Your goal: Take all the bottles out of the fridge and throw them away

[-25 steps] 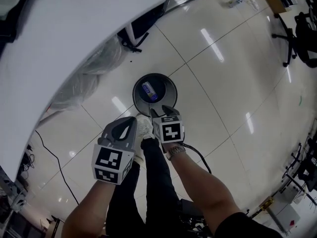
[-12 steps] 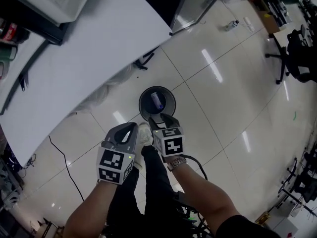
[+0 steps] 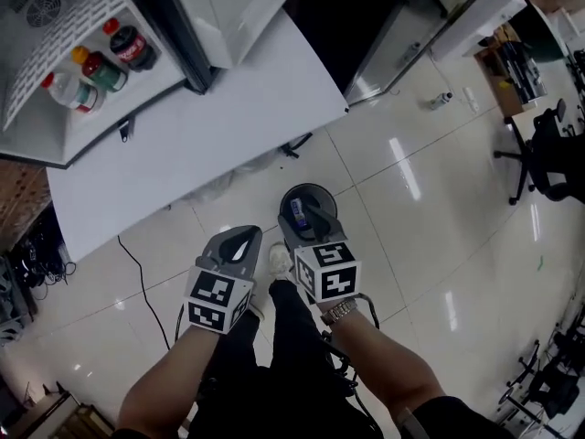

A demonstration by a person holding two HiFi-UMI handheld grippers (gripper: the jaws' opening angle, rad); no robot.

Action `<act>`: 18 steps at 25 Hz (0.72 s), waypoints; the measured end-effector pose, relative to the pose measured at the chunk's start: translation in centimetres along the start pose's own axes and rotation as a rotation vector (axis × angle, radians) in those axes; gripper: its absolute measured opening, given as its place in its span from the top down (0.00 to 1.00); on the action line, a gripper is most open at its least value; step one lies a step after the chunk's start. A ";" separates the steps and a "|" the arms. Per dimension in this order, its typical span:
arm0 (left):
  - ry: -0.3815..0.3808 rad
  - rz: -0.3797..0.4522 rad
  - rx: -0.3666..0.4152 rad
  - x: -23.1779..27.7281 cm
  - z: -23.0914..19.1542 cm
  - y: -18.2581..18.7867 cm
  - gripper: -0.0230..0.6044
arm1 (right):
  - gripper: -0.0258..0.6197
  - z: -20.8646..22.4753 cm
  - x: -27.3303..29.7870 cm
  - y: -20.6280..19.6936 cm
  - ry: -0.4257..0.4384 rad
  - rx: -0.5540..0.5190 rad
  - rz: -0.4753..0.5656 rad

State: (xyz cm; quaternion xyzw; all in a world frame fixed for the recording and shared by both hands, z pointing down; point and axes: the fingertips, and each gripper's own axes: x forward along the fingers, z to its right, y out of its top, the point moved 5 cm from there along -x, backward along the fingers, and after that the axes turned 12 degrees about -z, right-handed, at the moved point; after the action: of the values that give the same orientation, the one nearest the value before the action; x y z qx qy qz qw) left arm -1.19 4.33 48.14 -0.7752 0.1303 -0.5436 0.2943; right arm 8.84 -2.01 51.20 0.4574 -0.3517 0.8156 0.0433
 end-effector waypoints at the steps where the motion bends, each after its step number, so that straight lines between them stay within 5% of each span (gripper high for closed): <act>1: 0.011 0.015 -0.007 -1.0 -0.1 0.4 0.96 | 0.66 -1.0 -0.8 1.1 0.011 -0.031 0.017; 18: 0.321 0.300 -0.147 -17.0 -4.2 4.4 0.96 | 0.66 -14.7 -8.7 12.6 0.187 -0.487 0.178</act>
State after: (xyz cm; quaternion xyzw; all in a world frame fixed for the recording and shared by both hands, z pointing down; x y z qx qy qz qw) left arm -10.96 8.37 33.48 -0.6701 0.3284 -0.5993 0.2898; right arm -1.63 -0.22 32.82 0.3234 -0.5707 0.7464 0.1126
